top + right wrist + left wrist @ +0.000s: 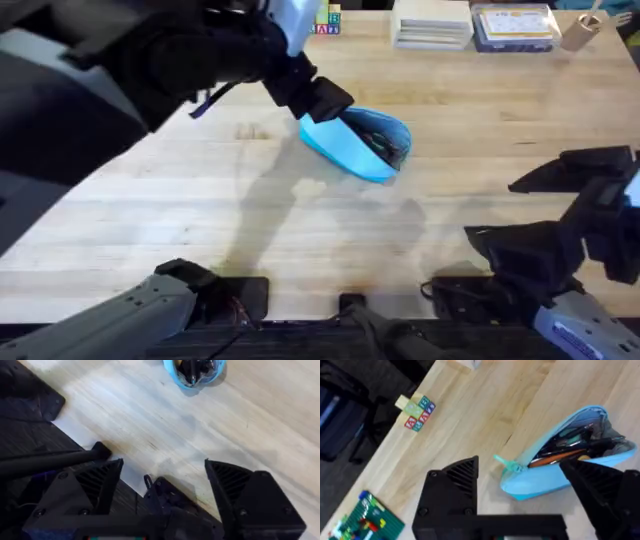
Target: Unzip the bag, pick up the pens from the table one at a time and place them inside, then zip the bag closed.
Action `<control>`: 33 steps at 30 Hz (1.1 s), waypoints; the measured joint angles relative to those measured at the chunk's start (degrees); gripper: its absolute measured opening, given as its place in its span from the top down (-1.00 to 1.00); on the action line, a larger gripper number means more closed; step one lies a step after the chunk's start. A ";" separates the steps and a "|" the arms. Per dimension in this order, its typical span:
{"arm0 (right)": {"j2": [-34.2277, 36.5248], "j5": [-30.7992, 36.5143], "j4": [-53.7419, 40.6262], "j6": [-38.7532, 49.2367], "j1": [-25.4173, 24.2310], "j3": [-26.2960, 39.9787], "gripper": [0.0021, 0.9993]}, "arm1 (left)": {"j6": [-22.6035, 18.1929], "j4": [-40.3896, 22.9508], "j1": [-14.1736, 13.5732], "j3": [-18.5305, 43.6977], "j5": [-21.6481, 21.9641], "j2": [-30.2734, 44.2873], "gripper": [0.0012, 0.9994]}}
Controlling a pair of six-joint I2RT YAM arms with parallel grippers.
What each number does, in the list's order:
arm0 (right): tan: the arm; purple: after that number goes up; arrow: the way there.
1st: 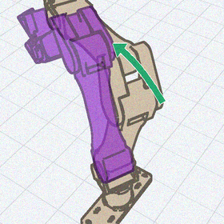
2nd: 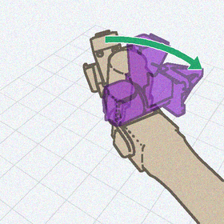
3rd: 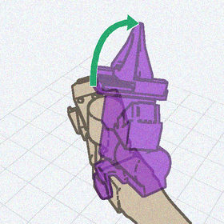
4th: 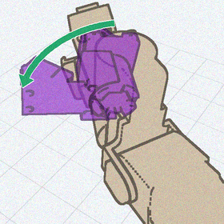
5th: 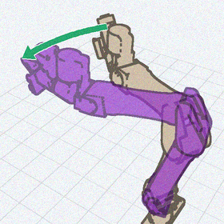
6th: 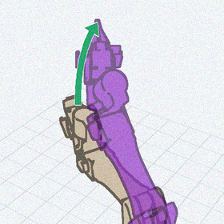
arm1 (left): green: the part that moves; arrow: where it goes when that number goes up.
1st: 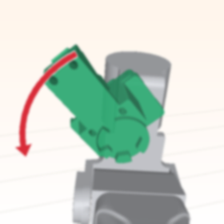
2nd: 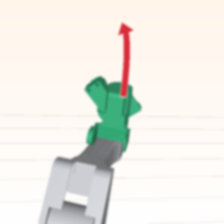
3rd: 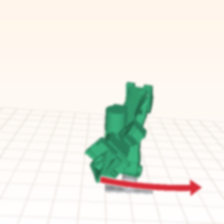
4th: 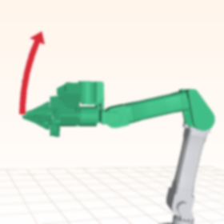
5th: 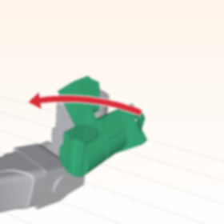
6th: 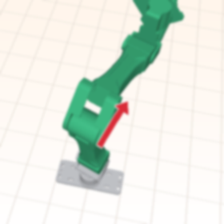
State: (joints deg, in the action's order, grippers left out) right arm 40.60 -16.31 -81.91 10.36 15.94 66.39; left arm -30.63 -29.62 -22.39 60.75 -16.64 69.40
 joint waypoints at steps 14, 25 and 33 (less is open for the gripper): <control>0.00 -0.01 2.73 -5.93 0.00 0.00 -1.00 | 7.10 -7.86 12.74 0.00 -4.76 -3.47 -0.99; 0.00 2.10 3.87 -9.77 0.00 0.00 -1.00 | 7.10 -8.59 25.80 0.00 -14.24 -3.47 -0.99; 0.00 3.45 3.94 -10.27 0.00 0.00 -1.00 | 5.91 -10.58 29.13 0.00 -16.86 -3.47 -0.99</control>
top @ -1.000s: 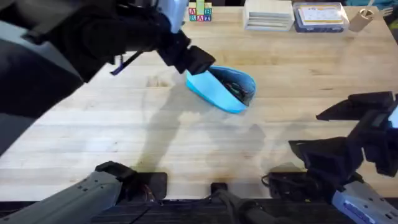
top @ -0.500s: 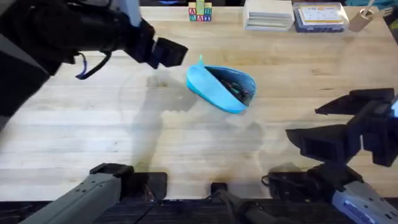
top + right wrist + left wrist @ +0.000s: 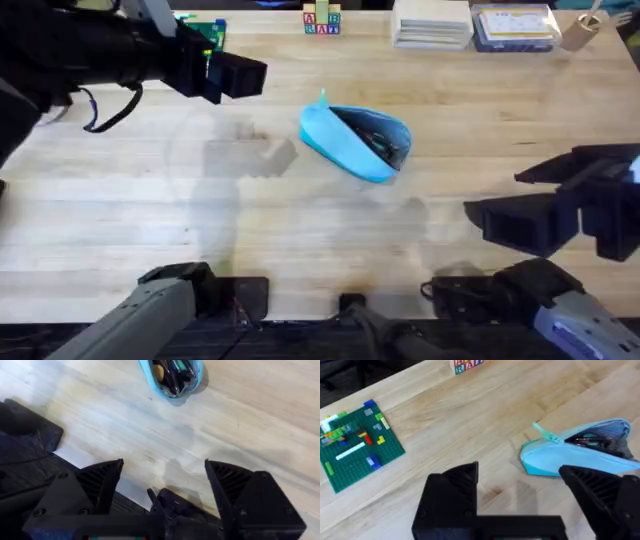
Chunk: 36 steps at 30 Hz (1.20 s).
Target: Unzip the bag, pick up the pens from the table one at a time and place them inside, then zip the bag closed.
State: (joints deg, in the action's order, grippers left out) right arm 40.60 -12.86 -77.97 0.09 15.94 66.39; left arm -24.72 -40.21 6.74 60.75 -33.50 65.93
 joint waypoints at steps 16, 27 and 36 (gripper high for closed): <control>9.25 0.00 1.17 -8.77 0.00 0.22 -1.00 | -0.58 -0.15 0.00 0.00 -0.39 0.00 -0.99; 32.76 0.00 1.71 -9.02 0.00 11.44 -1.00 | -0.58 -0.96 0.00 0.00 -0.37 0.00 -0.99; 39.65 0.58 4.55 -7.36 2.14 18.80 -1.00 | -0.58 -0.97 0.00 0.00 -0.37 0.00 -0.99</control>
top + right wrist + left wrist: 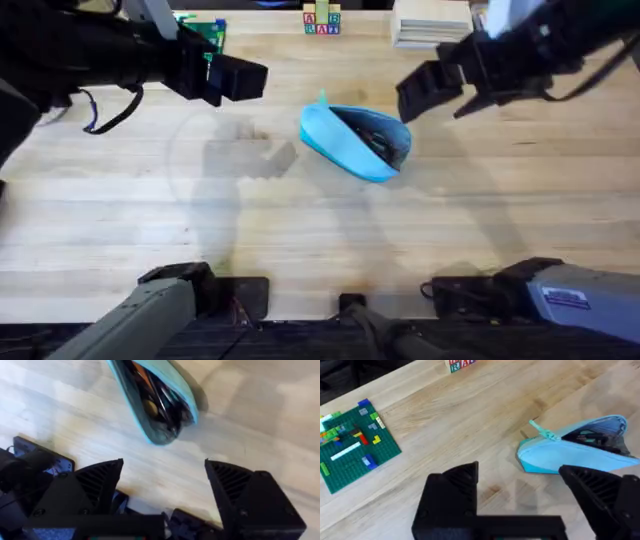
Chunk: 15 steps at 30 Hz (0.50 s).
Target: Unzip the bag, pick up the pens from the table one at a time and place them inside, then zip the bag closed.
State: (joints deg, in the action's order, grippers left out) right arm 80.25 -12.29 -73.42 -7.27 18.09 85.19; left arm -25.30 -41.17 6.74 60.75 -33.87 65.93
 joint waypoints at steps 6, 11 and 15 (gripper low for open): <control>6.08 4.00 6.00 0.48 6.30 3.75 -1.00 | 0.00 -0.02 0.00 0.00 0.00 0.00 -0.99; 9.12 5.03 17.32 0.48 8.87 3.85 -1.00 | 0.00 -0.02 0.00 0.00 0.00 0.00 -0.99; 9.12 5.04 20.27 0.46 9.14 3.87 -1.00 | 0.00 -0.02 0.00 0.00 0.00 0.00 -0.99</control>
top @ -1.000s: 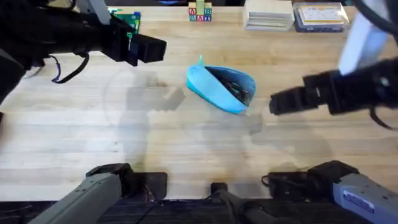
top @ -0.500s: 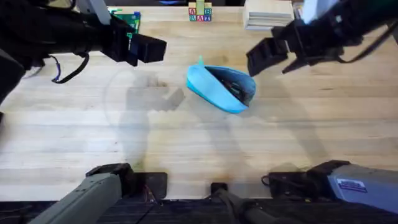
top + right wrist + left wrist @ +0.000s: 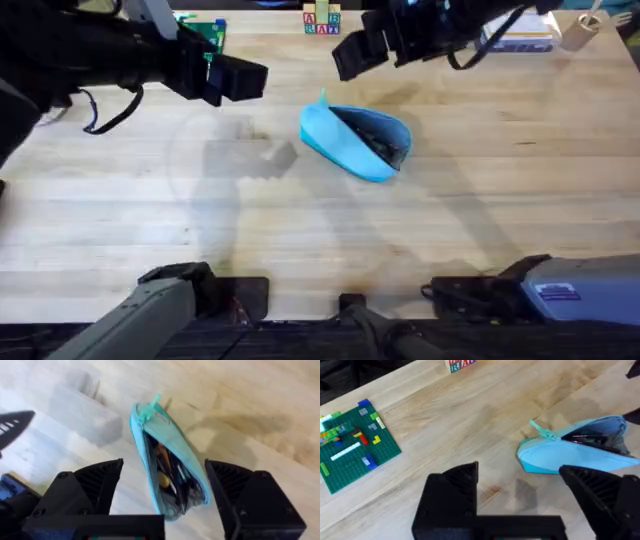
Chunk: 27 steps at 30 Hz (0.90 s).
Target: Unzip the bag, pick up the pens from the table one at a time and place them inside, then zip the bag closed.
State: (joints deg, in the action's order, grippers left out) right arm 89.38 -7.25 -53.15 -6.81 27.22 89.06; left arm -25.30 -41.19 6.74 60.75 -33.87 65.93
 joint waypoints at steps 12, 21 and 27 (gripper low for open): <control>-0.01 2.75 4.60 -1.44 1.80 0.04 -1.00 | 0.00 0.00 0.00 0.00 0.00 0.00 -0.99; 0.15 4.88 5.91 -4.31 3.74 0.07 -1.00 | 0.00 0.00 0.00 0.00 0.00 0.00 -0.99; 3.58 5.07 6.12 -6.39 3.91 0.17 -1.00 | 0.00 -0.37 0.00 0.00 0.00 0.00 -0.99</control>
State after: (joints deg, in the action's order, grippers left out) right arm 92.96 -2.17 -47.03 -13.20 31.14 89.23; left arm -25.30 -41.56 6.74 60.75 -33.87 65.93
